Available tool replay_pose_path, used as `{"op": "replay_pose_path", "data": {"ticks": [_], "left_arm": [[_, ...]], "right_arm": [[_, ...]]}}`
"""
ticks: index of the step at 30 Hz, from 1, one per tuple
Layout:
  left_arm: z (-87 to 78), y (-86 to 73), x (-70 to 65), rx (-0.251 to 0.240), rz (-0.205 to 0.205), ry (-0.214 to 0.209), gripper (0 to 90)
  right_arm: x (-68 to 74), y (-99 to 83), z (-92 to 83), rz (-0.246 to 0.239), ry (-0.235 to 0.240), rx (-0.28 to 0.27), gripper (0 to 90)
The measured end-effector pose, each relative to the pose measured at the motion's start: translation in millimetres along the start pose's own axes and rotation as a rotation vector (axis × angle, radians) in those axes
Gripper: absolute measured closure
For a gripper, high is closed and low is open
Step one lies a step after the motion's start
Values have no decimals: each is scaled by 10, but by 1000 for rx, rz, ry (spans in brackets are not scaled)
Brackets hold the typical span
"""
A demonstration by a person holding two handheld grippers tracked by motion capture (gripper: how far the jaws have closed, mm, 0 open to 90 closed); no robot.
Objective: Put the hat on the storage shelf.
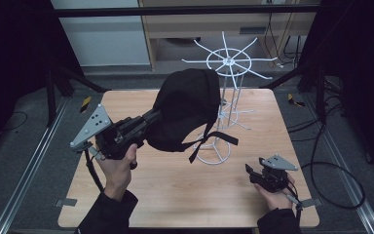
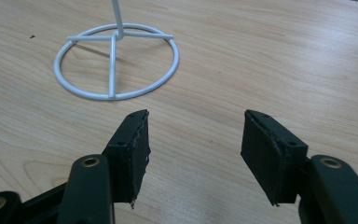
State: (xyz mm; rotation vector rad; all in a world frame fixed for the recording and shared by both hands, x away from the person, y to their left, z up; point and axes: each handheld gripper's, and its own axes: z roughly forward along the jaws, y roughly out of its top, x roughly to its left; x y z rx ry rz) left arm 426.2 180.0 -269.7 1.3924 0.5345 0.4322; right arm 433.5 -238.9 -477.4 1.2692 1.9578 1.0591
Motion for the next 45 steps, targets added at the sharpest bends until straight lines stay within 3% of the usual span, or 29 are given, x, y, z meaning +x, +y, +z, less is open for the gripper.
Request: {"op": "replay_pose_path", "data": {"ticks": [8,17,33,40,45], "left_arm": [[29,-120,31,62,-1,22,831],[171,-317,34,157,6,24,816],[345,-486,14,233,3,50,712],[276,-499,22,242,12,50,610],[105,-580,55,253,-3,65,470]], "right_arm": [[6,0,1,0,2,0,415],[11,-2,6,5,6,9,413],[11,-6,14,-3,5,12,409],[3,-9,13,6,4,13,407],[-3,-11,6,10,-2,10,392]]}}
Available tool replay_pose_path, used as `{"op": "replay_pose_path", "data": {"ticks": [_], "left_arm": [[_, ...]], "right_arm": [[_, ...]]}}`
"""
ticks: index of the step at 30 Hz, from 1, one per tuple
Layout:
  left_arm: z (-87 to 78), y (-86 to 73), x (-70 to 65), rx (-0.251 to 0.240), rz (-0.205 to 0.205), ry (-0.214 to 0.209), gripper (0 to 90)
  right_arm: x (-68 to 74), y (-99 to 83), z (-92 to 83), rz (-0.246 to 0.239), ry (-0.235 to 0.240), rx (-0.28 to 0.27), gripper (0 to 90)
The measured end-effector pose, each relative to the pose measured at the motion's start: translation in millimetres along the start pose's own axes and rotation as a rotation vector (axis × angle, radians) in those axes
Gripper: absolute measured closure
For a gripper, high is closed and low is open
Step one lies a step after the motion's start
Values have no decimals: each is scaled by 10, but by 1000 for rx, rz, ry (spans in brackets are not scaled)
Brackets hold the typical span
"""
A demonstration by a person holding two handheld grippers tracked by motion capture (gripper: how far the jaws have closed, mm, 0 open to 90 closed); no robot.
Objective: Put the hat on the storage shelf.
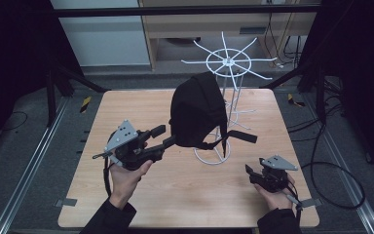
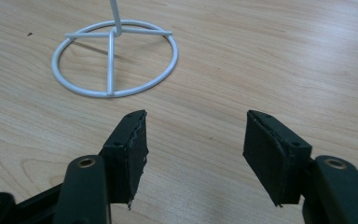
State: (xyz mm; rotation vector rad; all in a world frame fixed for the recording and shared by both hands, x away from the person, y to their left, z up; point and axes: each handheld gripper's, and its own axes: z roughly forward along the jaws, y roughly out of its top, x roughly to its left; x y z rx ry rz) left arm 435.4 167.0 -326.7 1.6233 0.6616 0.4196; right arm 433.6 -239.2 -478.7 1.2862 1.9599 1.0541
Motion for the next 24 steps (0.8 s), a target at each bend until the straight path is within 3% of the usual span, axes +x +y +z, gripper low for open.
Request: {"op": "replay_pose_path", "data": {"ticks": [4,9,10,11,12,13,14,15,18,20,24], "left_arm": [[-127,-139,93,16,-30,19,409],[-222,-318,197,71,-22,67,365],[-280,-457,289,112,-22,104,361],[-280,-457,289,112,-22,104,358],[-327,-600,385,148,-29,134,352],[-327,-600,385,148,-29,134,348],[-363,-733,479,185,-39,166,345],[-363,-733,479,185,-39,166,341],[-450,-1040,720,244,-85,242,327],[-470,-1112,772,255,-97,256,316],[-545,-1338,991,302,-140,330,310]], "right_arm": [[-5,-1,0,9,1,2,361],[-11,-7,2,17,-4,3,332],[-23,-10,3,21,-7,-1,318],[-23,-10,3,21,-7,-1,318],[-28,-11,5,25,-9,-2,307],[-28,-11,5,25,-9,-2,307],[-25,-10,5,31,-8,3,297],[-25,-10,5,31,-8,3,297],[-40,-15,20,34,-13,10,272],[-47,-17,23,44,-12,13,260],[-63,-12,15,76,-1,9,247]]}}
